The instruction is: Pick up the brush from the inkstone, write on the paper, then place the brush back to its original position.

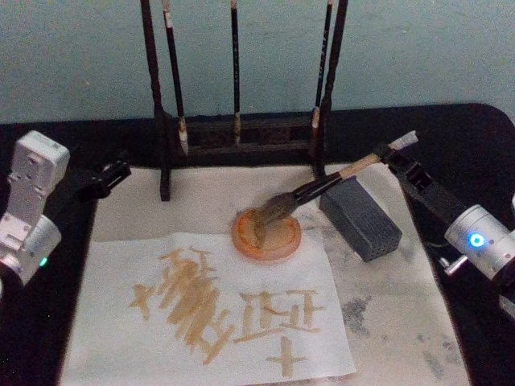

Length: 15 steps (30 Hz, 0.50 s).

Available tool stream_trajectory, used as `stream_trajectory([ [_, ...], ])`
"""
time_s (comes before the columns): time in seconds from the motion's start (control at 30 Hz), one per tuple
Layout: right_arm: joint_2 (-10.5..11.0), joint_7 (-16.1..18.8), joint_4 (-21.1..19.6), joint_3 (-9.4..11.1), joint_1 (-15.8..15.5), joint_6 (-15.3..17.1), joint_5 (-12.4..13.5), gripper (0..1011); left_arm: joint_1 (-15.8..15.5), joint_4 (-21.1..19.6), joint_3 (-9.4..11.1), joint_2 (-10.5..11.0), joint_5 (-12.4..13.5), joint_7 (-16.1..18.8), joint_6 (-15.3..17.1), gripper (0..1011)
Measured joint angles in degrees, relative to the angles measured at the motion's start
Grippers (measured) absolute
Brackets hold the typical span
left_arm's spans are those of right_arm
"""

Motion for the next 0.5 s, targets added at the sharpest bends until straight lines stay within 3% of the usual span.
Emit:
stream_trajectory([
  [0.5,-0.3,-1.2,2.6,-0.7,0.6,-0.1,0.4,161,0.0,0.0,0.0,0.0,0.0,0.0,0.0,1002],
])
